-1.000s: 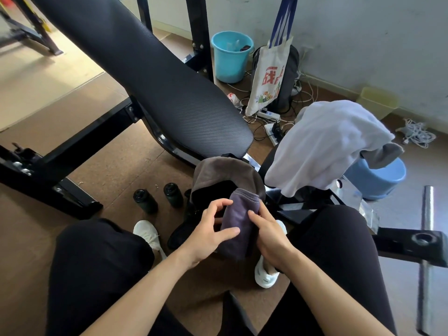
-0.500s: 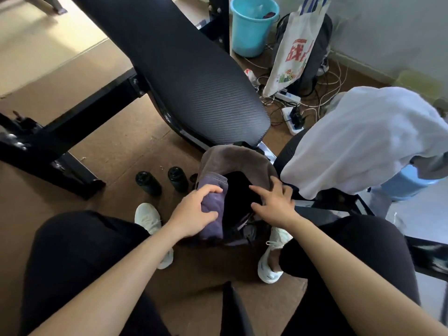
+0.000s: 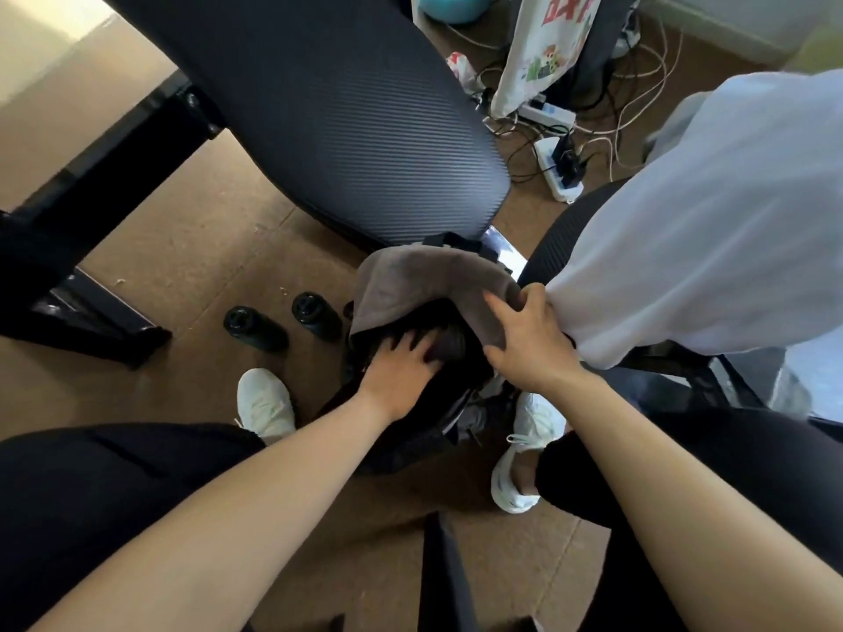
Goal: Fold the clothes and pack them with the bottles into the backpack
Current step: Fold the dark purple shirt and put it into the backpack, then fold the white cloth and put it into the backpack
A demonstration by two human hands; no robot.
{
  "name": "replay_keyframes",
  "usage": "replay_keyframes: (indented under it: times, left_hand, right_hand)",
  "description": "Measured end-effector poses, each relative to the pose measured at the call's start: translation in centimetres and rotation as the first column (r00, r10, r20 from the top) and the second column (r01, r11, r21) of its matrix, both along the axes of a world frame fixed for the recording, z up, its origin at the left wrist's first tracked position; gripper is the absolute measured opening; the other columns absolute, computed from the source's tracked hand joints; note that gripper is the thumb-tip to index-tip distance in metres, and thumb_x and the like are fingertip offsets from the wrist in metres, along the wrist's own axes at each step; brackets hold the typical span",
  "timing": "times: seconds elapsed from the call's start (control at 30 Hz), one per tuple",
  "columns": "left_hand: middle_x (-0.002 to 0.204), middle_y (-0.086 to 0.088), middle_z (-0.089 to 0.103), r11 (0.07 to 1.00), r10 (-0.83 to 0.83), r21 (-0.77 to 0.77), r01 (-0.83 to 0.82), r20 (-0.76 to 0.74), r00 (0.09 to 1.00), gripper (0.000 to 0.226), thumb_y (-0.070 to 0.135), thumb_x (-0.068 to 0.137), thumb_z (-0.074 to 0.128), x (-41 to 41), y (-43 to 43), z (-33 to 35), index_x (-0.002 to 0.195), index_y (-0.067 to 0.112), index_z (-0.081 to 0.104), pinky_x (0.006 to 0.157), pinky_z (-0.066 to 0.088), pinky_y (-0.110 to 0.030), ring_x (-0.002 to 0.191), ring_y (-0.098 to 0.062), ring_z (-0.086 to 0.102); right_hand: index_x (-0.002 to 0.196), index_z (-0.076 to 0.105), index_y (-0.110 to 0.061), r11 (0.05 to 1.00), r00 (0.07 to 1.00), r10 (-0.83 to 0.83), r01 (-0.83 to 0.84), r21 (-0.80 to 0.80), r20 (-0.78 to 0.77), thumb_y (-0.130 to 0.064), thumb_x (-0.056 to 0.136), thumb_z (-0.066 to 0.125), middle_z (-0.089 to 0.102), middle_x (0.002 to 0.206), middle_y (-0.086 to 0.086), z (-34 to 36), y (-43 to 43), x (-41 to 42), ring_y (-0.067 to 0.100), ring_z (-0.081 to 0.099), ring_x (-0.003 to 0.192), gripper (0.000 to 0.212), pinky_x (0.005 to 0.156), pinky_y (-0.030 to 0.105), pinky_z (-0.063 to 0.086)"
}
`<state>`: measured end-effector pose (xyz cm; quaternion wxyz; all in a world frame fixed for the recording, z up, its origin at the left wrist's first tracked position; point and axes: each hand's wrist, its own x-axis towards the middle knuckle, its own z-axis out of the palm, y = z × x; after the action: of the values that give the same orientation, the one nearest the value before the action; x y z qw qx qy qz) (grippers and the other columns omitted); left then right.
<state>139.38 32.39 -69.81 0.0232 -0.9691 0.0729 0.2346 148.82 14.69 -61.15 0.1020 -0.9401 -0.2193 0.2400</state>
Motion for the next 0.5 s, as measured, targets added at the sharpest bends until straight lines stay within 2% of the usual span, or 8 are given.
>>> replay_keyframes:
  times: [0.07, 0.17, 0.23, 0.3, 0.4, 0.5]
  left_hand:
    - [0.172, -0.007, 0.001, 0.999, 0.05, -0.003, -0.051, -0.079, 0.996, 0.057, 0.029, 0.104, 0.048, 0.4, -0.3, -2.2, 0.159, 0.028, 0.032, 0.12, 0.021, -0.056, 0.155, -0.04, 0.01]
    - [0.172, -0.008, 0.007, 0.999, 0.052, 0.026, -0.047, -0.254, 0.966, 0.059, 0.025, 0.106, 0.044, 0.4, -1.1, -5.1, 0.162, 0.021, 0.025, 0.123, 0.007, -0.059, 0.156, -0.04, 0.004]
    - [0.172, -0.009, 0.002, 0.998, 0.065, 0.012, -0.066, -0.382, 0.922, 0.061, 0.022, 0.105, 0.047, 0.3, -1.4, -6.7, 0.161, 0.016, 0.026, 0.124, -0.002, -0.06, 0.156, -0.042, -0.005]
    - [0.172, -0.008, -0.003, 0.986, 0.116, -0.056, -0.158, -0.452, 0.884, 0.06, 0.023, 0.102, 0.054, 0.7, -1.1, -8.1, 0.158, 0.014, 0.034, 0.125, -0.007, -0.059, 0.155, -0.042, -0.011]
    - [0.171, -0.005, 0.01, 0.919, 0.216, -0.208, -0.335, -0.445, 0.869, 0.053, 0.021, 0.095, 0.063, 1.4, 0.0, -8.5, 0.147, 0.023, 0.054, 0.126, -0.002, -0.051, 0.156, -0.037, 0.0]
    - [0.161, -0.006, 0.035, 0.815, 0.345, -0.396, -0.423, -0.256, 0.903, 0.035, 0.015, 0.088, 0.064, 0.6, 0.8, -7.7, 0.122, 0.022, 0.067, 0.119, 0.019, -0.042, 0.149, -0.037, 0.023]
  right_hand:
    - [0.158, 0.022, -0.032, 1.0, 1.0, -0.013, 0.013, 0.02, -0.002, -0.033, 0.093, 0.065, 0.019, 0.135, 0.007, -0.1, -0.1, 0.1, 0.035, 0.036, 0.128, 0.077, 0.085, 0.044, 0.052]
    - [0.158, 0.021, -0.032, 0.998, 0.999, -0.026, 0.027, 0.057, -0.023, -0.032, 0.094, 0.064, 0.018, 0.133, 0.003, -0.3, -0.3, 0.3, 0.033, 0.039, 0.128, 0.077, 0.084, 0.04, 0.049]
    - [0.158, 0.02, -0.033, 0.996, 0.999, -0.032, 0.035, 0.081, -0.031, -0.033, 0.094, 0.065, 0.017, 0.132, 0.001, -0.6, -0.5, 0.4, 0.032, 0.04, 0.127, 0.079, 0.087, 0.042, 0.051]
    - [0.158, 0.02, -0.034, 0.994, 0.999, -0.034, 0.037, 0.099, -0.034, -0.033, 0.093, 0.065, 0.017, 0.13, -0.001, -0.8, -0.5, 0.4, 0.03, 0.04, 0.126, 0.079, 0.09, 0.044, 0.053]
    - [0.158, 0.02, -0.034, 0.991, 0.999, -0.035, 0.039, 0.127, -0.032, -0.034, 0.094, 0.065, 0.017, 0.13, -0.003, -1.1, -0.6, 0.5, 0.028, 0.04, 0.125, 0.078, 0.092, 0.039, 0.054]
    - [0.158, 0.022, -0.031, 0.987, 0.998, -0.051, 0.057, 0.151, -0.043, -0.034, 0.095, 0.065, 0.017, 0.131, -0.003, -1.2, -0.6, 0.5, 0.027, 0.041, 0.125, 0.077, 0.092, 0.035, 0.052]
